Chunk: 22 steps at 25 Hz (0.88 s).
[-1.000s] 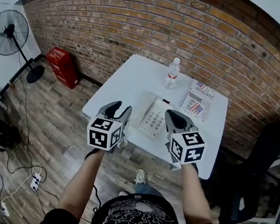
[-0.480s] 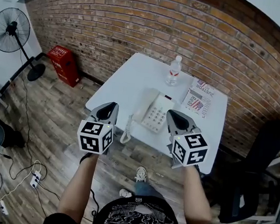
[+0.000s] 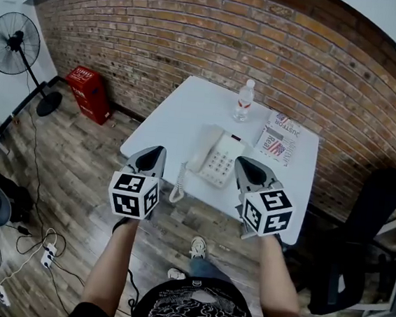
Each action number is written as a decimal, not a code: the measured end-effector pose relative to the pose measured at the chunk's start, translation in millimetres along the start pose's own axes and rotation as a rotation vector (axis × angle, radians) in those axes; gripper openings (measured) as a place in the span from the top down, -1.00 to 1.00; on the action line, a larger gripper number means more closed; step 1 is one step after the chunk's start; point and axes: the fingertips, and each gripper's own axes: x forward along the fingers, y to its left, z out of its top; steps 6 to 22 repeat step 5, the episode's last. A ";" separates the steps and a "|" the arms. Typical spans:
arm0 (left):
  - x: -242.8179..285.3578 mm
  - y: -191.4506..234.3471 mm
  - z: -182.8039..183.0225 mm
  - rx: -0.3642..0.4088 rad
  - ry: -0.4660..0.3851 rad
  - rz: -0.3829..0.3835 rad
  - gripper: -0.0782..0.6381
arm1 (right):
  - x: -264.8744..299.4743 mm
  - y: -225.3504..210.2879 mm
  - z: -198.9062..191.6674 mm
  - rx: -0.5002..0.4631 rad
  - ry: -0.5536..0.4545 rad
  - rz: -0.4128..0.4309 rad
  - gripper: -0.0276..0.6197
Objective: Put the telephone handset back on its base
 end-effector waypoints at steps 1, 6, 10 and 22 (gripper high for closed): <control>0.0 -0.2 -0.6 -0.001 0.001 -0.002 0.75 | 0.0 0.5 -0.2 -0.001 0.001 0.000 0.91; -0.4 -0.2 -3.1 -0.002 0.005 -0.009 0.75 | 0.3 3.3 -1.7 -0.002 0.005 -0.001 0.91; -0.4 -0.2 -3.1 -0.002 0.005 -0.009 0.75 | 0.3 3.3 -1.7 -0.002 0.005 -0.001 0.91; -0.4 -0.2 -3.1 -0.002 0.005 -0.009 0.75 | 0.3 3.3 -1.7 -0.002 0.005 -0.001 0.91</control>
